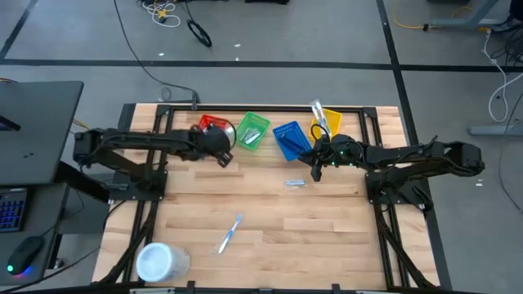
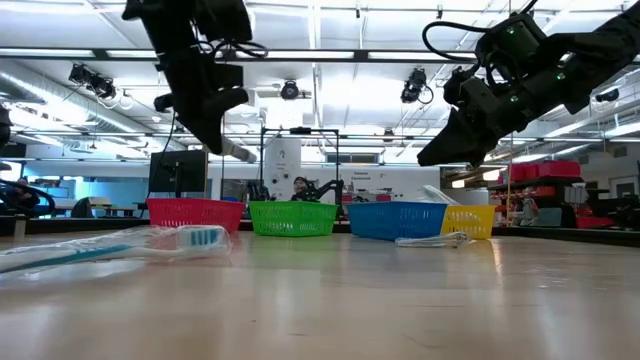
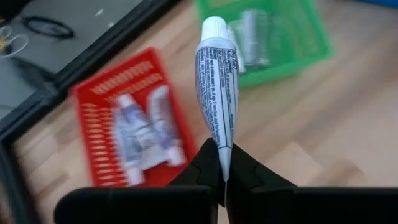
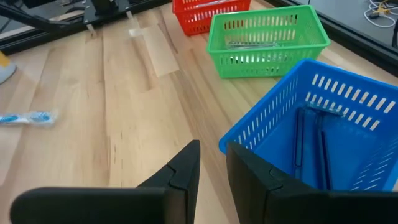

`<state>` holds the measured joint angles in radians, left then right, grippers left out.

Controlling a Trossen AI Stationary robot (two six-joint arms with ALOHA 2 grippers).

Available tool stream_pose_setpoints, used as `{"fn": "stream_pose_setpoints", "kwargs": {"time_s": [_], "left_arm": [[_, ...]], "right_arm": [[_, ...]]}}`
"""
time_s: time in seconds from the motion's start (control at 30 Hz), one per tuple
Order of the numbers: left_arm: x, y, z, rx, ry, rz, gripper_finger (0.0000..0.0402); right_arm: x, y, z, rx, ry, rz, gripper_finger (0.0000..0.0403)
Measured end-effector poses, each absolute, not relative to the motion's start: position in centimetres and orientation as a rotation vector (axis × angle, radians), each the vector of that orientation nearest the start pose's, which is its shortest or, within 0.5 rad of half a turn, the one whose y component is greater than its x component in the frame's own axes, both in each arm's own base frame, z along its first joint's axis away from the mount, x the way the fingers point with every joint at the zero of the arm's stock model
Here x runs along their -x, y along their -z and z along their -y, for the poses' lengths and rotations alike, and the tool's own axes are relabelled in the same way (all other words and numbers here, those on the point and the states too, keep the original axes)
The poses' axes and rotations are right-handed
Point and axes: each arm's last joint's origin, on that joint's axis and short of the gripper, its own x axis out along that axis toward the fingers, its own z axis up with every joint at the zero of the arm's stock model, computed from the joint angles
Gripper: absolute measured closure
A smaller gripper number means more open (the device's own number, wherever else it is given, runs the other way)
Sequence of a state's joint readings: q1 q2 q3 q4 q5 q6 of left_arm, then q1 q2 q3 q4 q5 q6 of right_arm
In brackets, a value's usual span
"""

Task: Pick & Place Travel size toiletries
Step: Put the white toothpaste in the red bin

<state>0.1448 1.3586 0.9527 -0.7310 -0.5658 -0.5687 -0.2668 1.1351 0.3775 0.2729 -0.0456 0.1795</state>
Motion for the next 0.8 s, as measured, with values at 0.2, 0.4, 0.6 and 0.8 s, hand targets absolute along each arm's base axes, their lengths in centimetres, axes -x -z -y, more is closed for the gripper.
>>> {"fn": "stream_pose_setpoints", "kwargs": {"time_s": [0.2,0.4,0.6,0.8], "left_arm": [[-23.7,-23.2,-9.0,0.282,-1.029,-0.958,0.0396],[-21.6,-21.1,-11.6,0.386,-1.116,-1.017,0.0394],[-20.1,-18.7,-12.6,0.455,-1.131,-1.030,0.0397],[-19.7,-17.1,-13.0,0.472,-1.099,-0.981,0.0388]], "right_arm": [[-20.6,-17.3,5.5,-0.251,0.259,-0.462,0.0315],[-20.6,-17.3,5.5,-0.251,0.260,-0.464,0.0315],[-20.6,-17.3,5.5,-0.252,0.260,-0.464,0.0315],[-20.6,-17.3,5.5,-0.251,0.260,-0.464,0.0315]]}}
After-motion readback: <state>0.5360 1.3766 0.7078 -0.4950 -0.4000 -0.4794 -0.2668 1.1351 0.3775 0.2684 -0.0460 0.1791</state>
